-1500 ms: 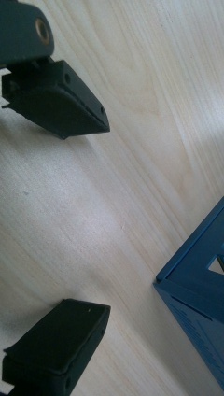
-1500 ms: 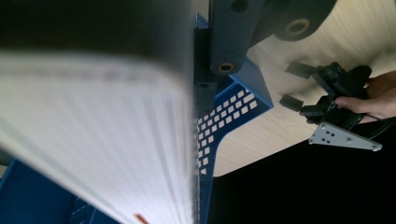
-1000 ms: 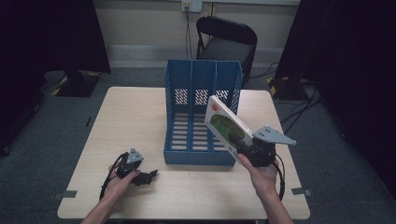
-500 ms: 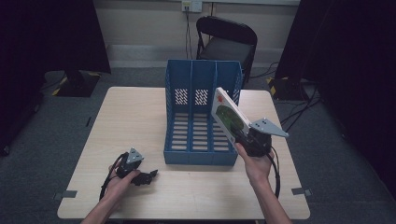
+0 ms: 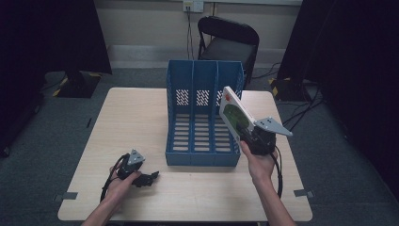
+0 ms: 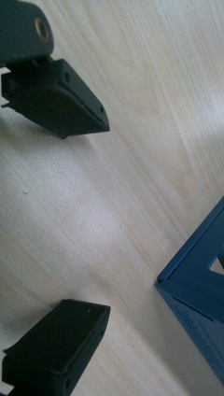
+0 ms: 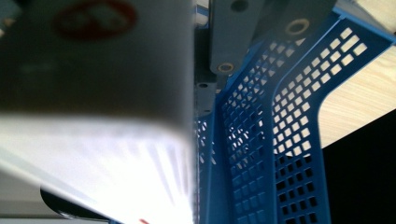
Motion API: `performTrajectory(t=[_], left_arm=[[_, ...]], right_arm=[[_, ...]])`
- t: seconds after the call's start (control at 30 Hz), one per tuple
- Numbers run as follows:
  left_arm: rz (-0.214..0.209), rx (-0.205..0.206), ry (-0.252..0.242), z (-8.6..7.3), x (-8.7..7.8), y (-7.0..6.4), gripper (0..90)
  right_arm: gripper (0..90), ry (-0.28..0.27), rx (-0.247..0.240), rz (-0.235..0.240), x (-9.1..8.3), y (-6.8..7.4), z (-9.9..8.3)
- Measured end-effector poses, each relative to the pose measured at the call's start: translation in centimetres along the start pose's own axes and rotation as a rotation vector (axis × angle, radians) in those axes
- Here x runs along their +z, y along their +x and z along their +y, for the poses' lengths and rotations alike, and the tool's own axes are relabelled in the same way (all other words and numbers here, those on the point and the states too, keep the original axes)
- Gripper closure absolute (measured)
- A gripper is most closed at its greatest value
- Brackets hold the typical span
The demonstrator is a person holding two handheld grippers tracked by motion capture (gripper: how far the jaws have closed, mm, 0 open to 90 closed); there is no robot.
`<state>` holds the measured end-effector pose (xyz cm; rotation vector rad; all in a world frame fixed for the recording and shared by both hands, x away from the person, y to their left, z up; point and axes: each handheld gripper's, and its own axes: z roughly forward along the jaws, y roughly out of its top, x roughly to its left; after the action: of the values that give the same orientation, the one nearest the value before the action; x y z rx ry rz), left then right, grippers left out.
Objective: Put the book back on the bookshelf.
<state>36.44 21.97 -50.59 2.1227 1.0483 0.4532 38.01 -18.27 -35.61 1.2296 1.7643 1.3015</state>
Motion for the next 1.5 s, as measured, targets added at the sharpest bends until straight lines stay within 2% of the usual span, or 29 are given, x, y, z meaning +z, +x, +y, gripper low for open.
performTrajectory(t=[0.17, 0.53, 0.97, 1.2, 1.33, 1.5], left_arm=[[0.000, 0.000, 0.000, 0.0, 0.0, 0.0, 10.3], [0.000, 0.001, 0.000, 0.0, 0.0, 0.0, 10.2], [0.000, 0.000, 0.000, 0.0, 0.0, 0.0, 10.2], [-0.002, -0.002, 0.000, 0.0, 0.0, 0.0, 10.2], [-0.001, -0.001, 0.000, 0.0, 0.0, 0.0, 10.2], [0.000, 0.002, 0.000, 0.0, 0.0, 0.0, 10.1]], right_arm=[[76.7, 0.004, 0.016, -0.036, 1.3, -0.2, -0.1], [76.7, 0.031, 0.029, -0.072, 4.2, 0.2, -0.6], [76.7, 0.079, 0.030, -0.071, 6.9, 0.3, -2.3], [76.6, 0.111, 0.039, -0.071, 7.4, 0.1, -3.9], [76.6, 0.124, 0.034, -0.072, 7.6, 0.0, -4.2], [76.3, 0.151, 0.043, -0.052, 8.1, 0.0, -4.6]])
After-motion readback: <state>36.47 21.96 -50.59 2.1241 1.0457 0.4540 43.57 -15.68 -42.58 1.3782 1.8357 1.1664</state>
